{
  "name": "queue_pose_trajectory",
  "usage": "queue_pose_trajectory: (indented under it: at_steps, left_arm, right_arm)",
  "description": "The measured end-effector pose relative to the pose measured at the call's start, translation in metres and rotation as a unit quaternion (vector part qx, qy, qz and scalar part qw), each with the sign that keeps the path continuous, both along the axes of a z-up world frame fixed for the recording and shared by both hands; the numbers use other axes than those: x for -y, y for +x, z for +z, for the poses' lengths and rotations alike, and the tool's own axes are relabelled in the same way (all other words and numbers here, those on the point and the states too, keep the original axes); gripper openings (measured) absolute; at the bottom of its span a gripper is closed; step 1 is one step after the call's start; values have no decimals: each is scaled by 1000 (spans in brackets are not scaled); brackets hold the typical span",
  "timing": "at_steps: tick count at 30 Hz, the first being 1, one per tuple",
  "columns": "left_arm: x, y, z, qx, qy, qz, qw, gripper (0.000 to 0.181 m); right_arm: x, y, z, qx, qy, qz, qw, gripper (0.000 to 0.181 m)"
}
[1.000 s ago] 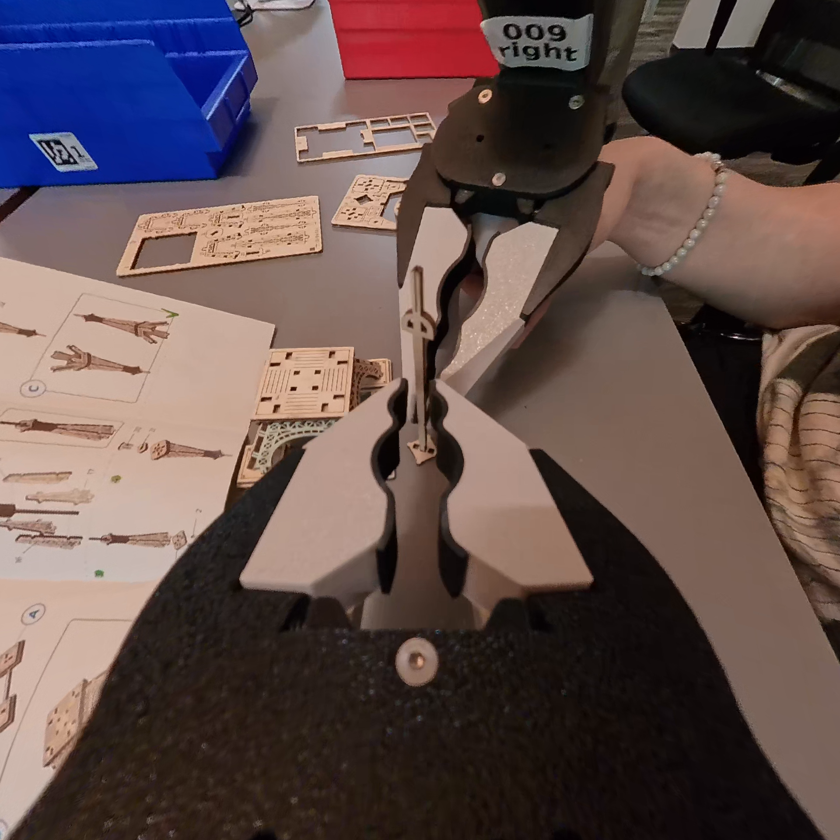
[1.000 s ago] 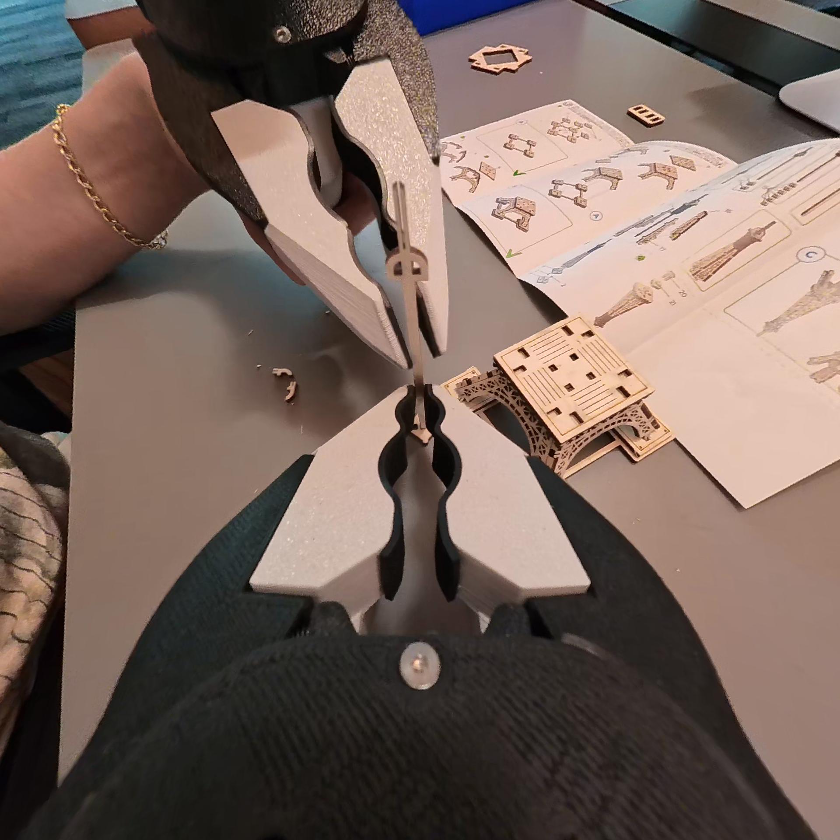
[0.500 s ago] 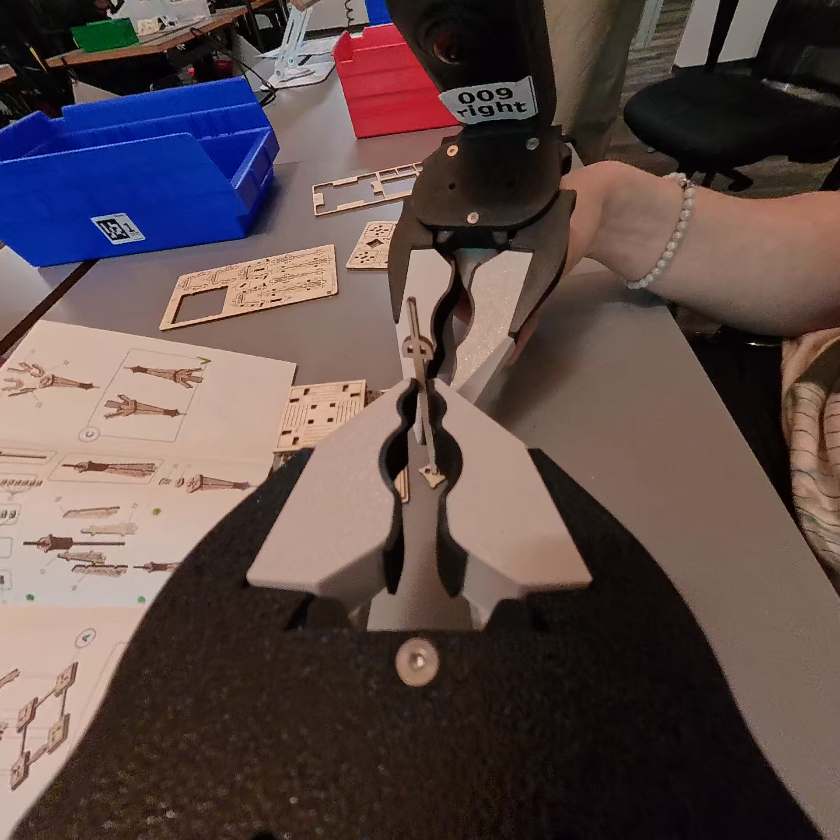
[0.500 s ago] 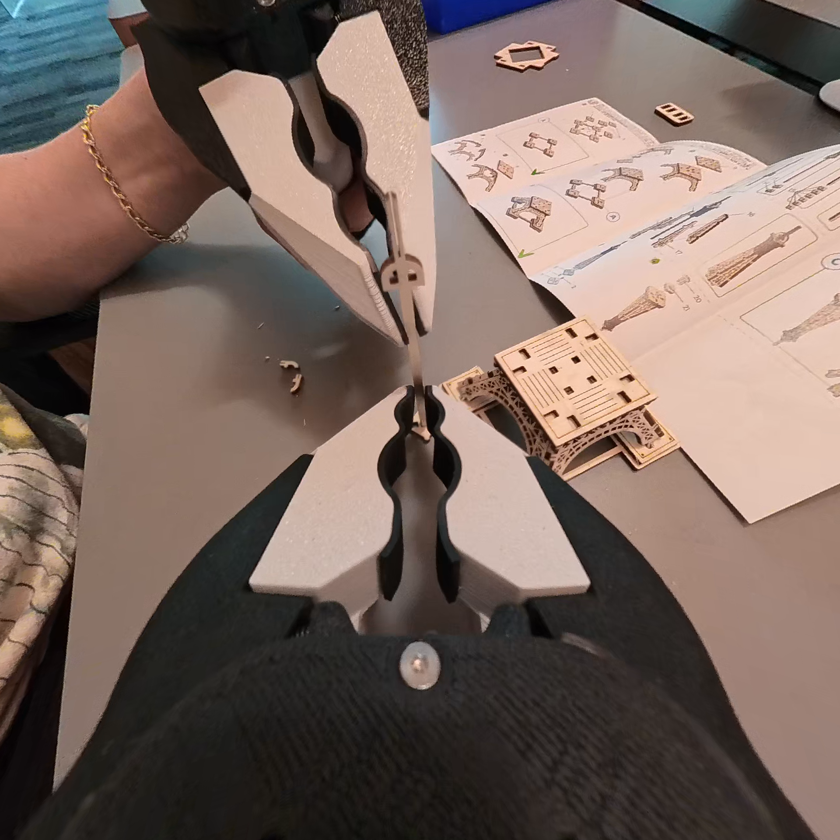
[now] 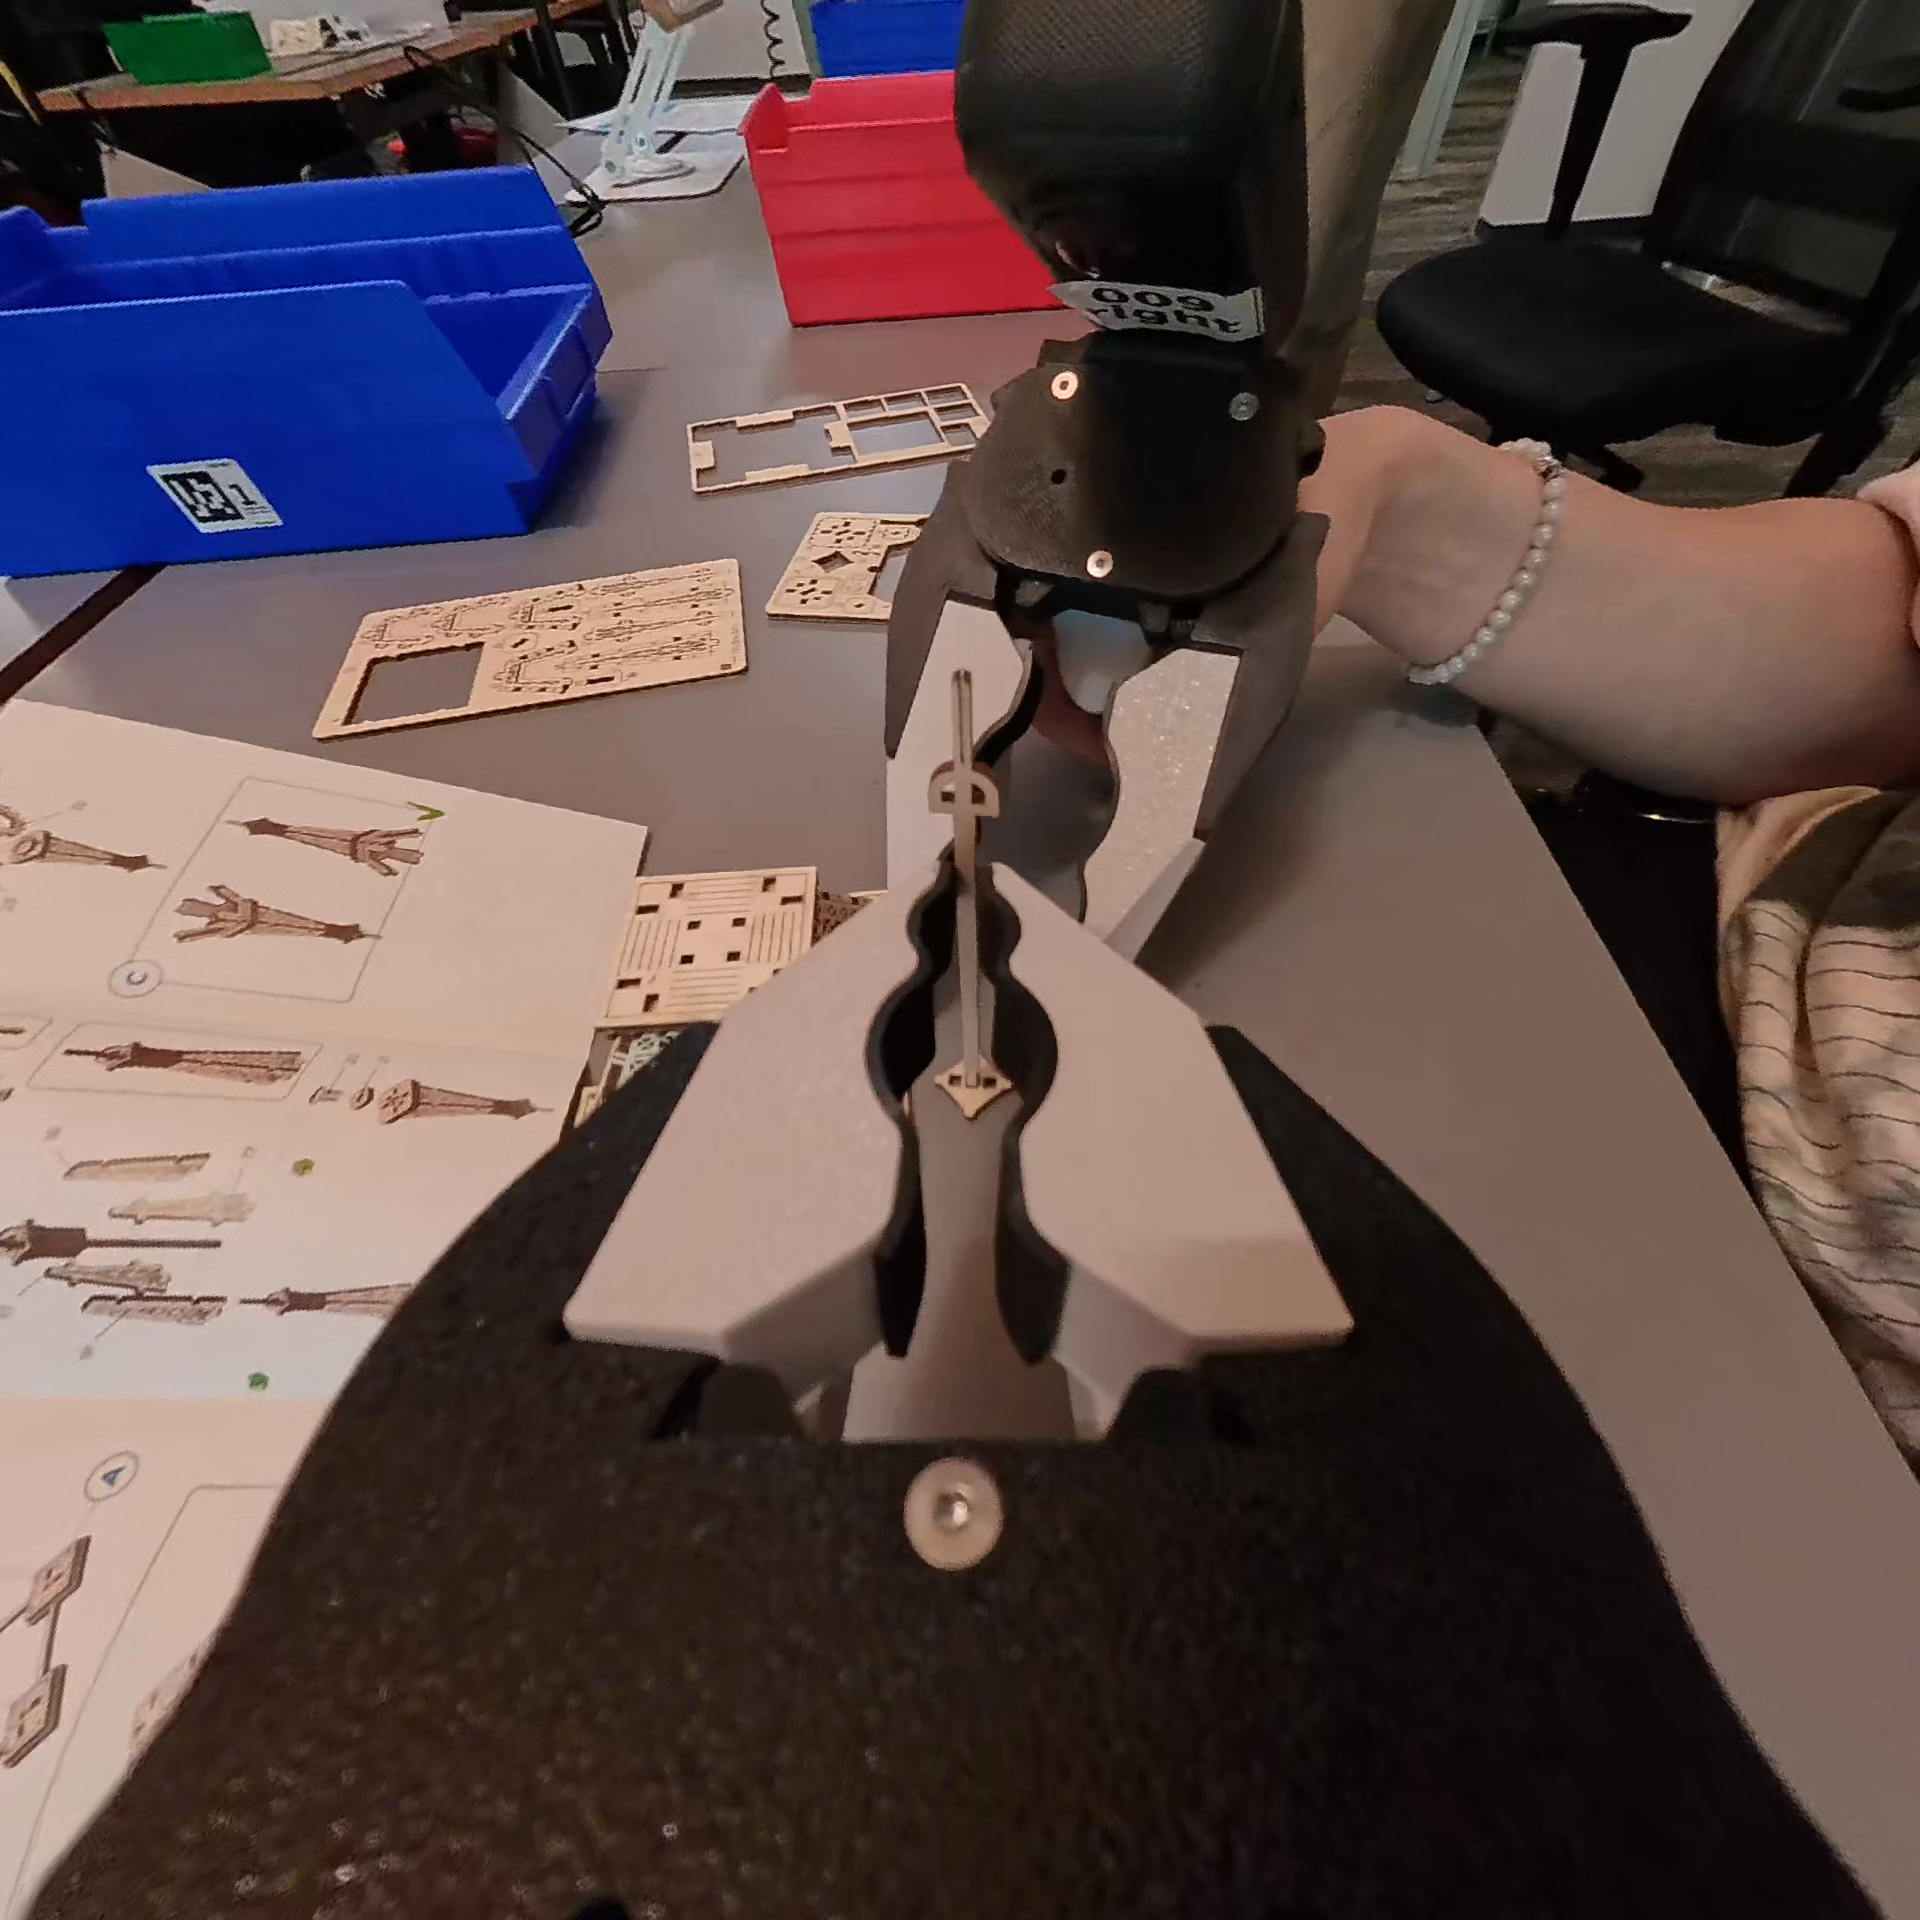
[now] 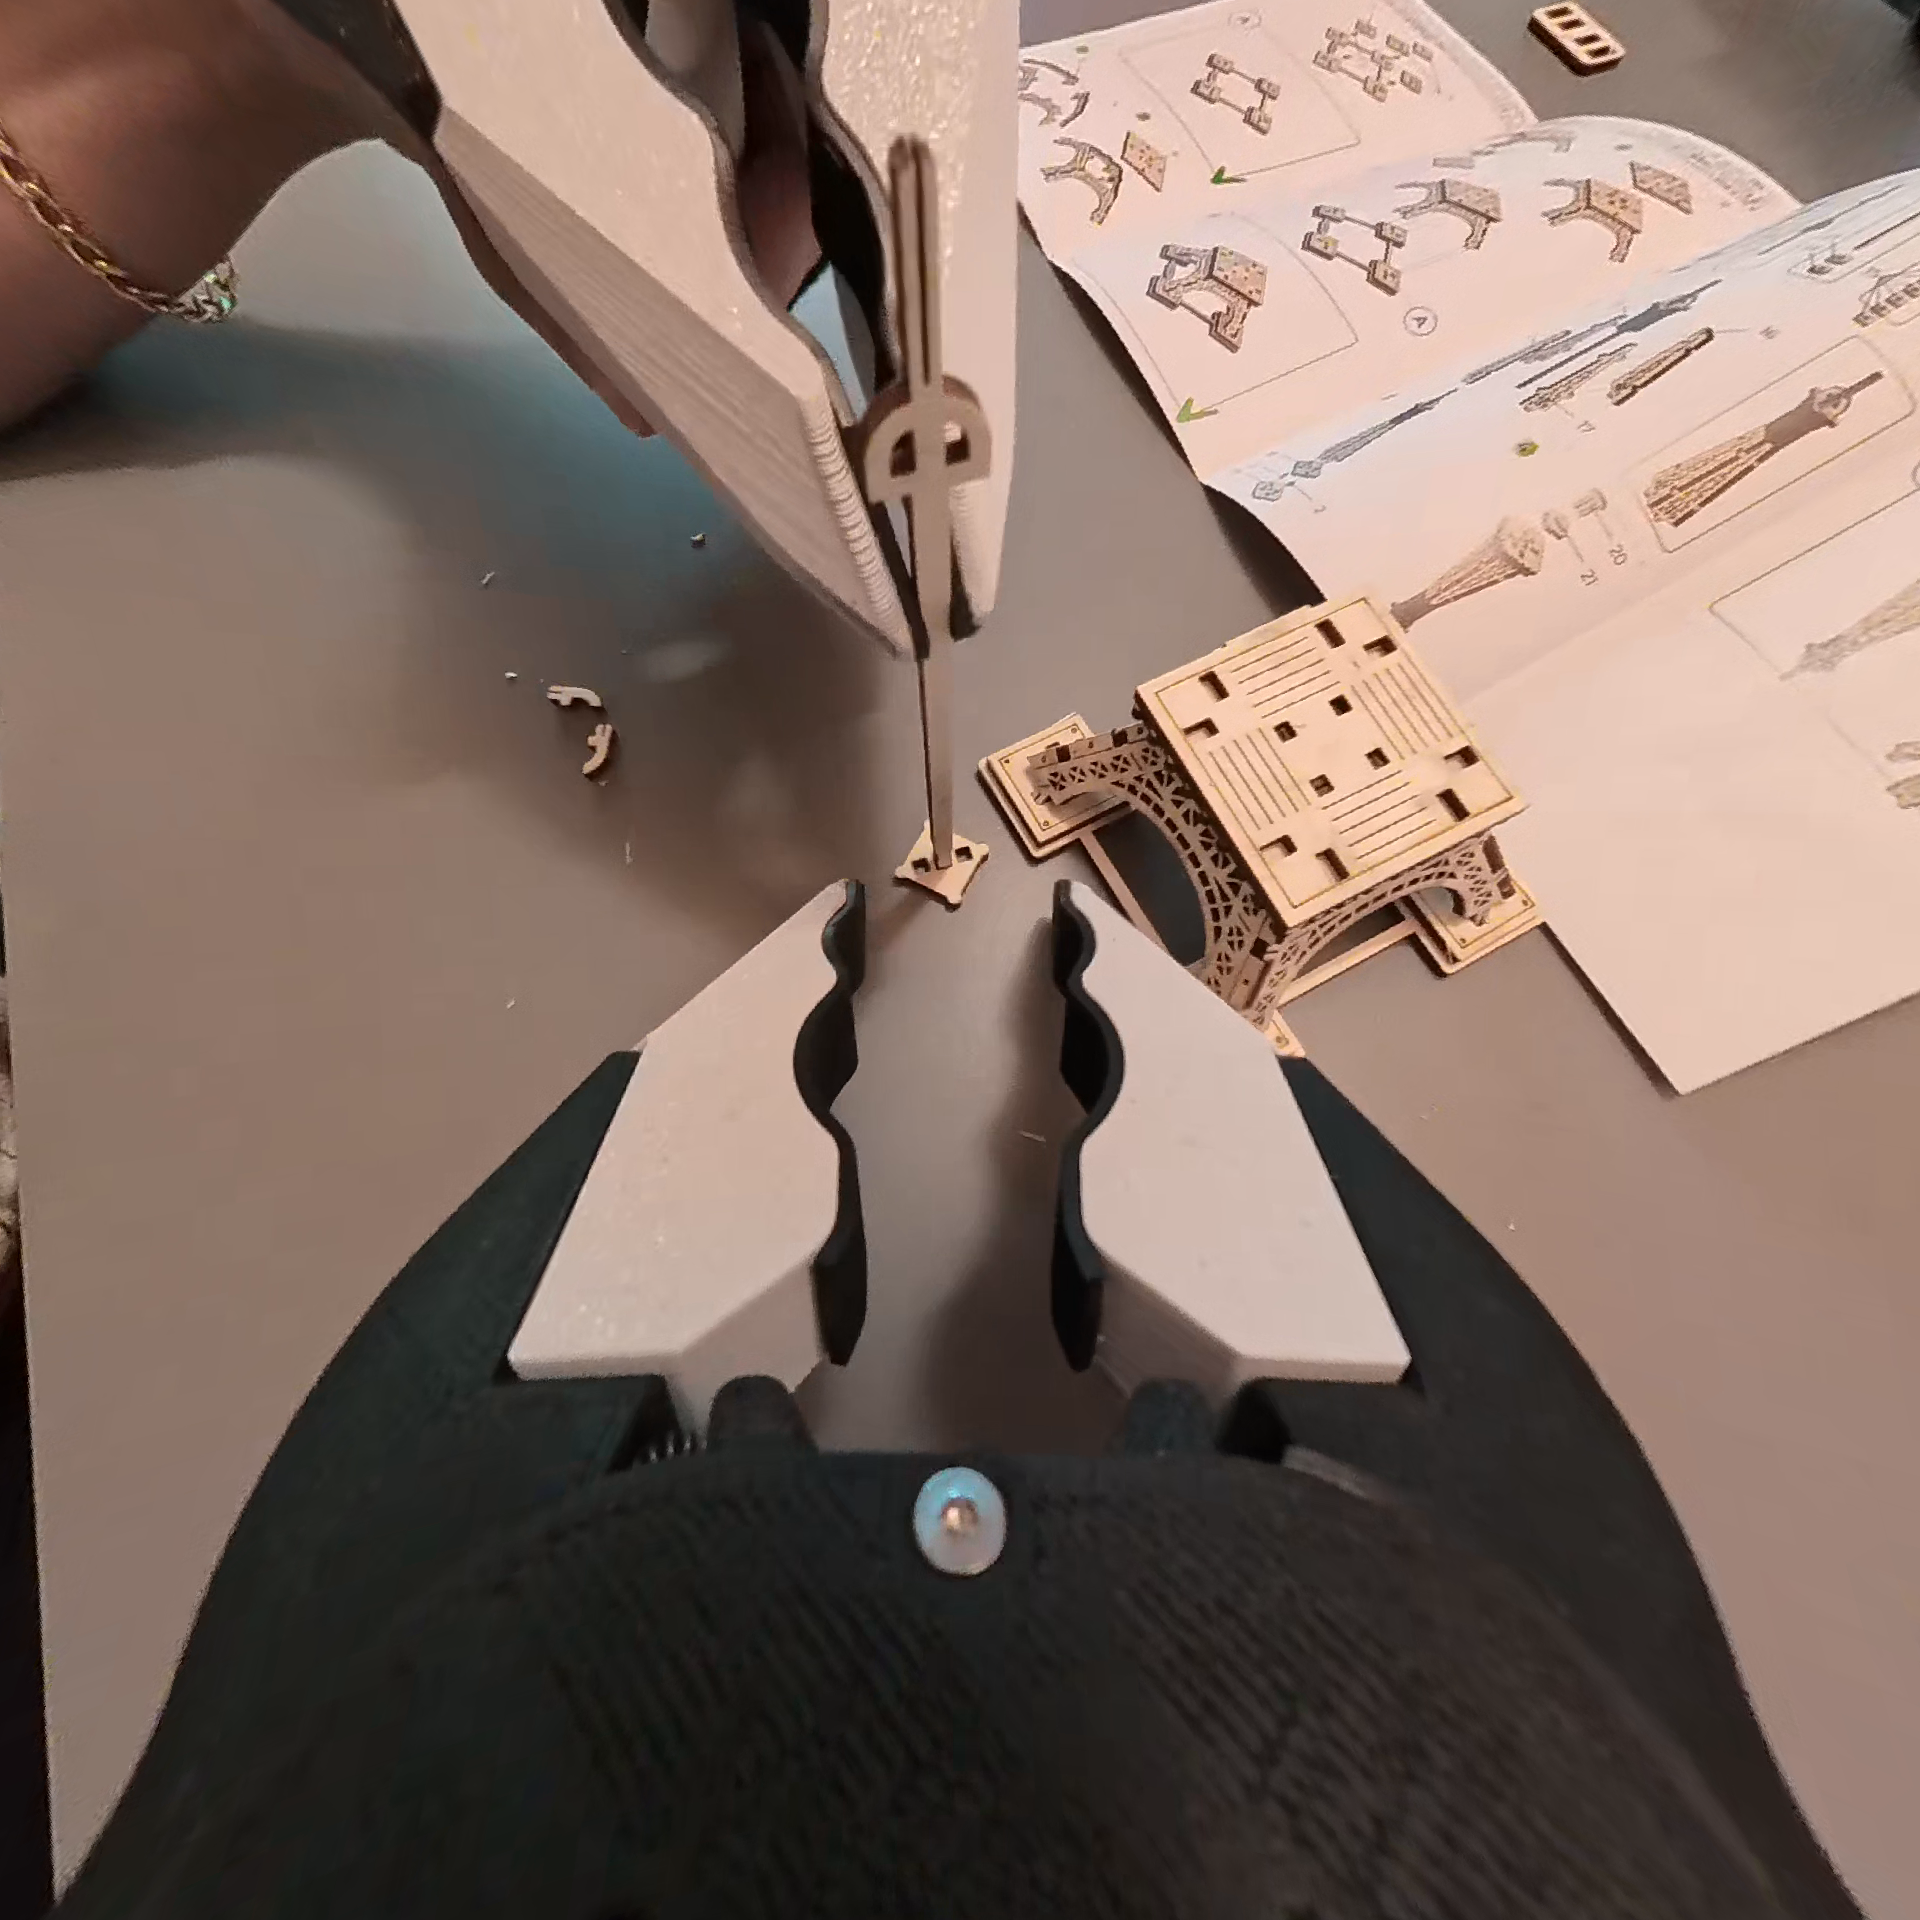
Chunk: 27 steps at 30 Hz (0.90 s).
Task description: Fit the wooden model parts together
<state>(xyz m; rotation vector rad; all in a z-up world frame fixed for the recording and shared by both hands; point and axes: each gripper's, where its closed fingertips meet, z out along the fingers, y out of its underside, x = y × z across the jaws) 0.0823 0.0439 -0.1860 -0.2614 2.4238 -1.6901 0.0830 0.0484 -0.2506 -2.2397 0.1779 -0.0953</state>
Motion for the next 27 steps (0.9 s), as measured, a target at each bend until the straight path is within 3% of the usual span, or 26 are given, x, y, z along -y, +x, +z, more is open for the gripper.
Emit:
queue_pose_trajectory:
  at_steps: [27]
  left_arm:
    - [-1, 5, -1, -5, 2, 12, 1000, 1]
  right_arm:
    - [2, 1, -7, -4, -21, -14, 1000, 34]
